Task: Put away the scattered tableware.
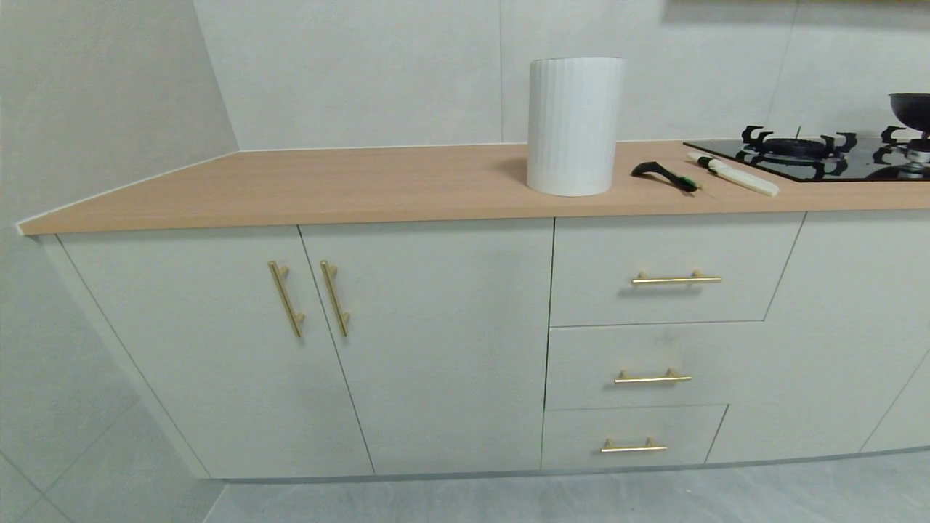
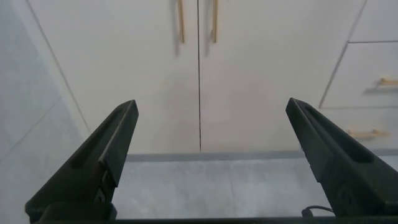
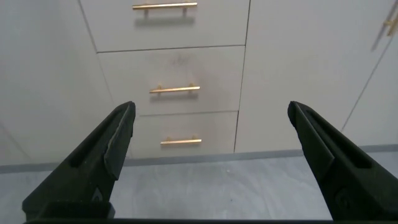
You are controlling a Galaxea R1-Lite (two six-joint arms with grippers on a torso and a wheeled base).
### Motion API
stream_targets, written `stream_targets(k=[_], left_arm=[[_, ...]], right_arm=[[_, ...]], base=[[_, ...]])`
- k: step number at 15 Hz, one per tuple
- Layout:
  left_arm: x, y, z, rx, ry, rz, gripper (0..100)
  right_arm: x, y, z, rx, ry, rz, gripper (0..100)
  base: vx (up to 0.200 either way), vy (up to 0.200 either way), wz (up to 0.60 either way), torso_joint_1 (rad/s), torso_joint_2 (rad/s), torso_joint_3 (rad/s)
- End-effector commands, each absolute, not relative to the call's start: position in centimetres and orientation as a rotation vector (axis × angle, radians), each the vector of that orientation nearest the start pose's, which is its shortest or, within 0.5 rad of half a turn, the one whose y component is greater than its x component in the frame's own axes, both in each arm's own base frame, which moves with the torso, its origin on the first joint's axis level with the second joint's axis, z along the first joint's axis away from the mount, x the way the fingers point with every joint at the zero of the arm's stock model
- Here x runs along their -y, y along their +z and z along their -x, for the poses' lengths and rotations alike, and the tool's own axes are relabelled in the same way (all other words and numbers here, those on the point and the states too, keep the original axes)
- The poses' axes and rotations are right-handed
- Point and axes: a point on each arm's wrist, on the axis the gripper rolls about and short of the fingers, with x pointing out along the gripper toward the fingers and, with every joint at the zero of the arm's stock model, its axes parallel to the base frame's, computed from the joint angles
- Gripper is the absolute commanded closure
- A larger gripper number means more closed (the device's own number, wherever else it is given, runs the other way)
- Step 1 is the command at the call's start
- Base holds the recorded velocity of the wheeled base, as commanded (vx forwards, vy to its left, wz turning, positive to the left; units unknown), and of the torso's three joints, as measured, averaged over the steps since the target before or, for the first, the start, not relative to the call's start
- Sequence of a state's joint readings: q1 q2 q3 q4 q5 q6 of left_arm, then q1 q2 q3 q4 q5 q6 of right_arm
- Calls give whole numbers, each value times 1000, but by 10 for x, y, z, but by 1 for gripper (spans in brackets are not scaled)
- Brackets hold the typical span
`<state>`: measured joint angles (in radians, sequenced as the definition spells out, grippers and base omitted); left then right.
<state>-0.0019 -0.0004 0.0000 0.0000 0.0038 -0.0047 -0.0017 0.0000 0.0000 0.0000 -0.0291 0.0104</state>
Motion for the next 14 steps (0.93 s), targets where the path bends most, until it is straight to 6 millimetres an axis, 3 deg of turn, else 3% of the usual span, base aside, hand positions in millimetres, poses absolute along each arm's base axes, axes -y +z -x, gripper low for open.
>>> stream_targets(k=[1,7,12,14], left_arm=[[0,75,23,0,3,6,0],[0,75,23,0,3,6,0],[0,75,23,0,3,6,0],[0,75,23,0,3,6,0]], right_arm=[[1,76,23,-1,-31,-12,0],[1,76,23,-1,-32,-11,0],[1,75,23,0,-32,-12,0],[1,75,23,0,-32,-12,0]], base=[[0,0,0,0,0,0],[0,0,0,0,0,0],[0,-200,0,2,0,1],[0,0,0,0,0,0]])
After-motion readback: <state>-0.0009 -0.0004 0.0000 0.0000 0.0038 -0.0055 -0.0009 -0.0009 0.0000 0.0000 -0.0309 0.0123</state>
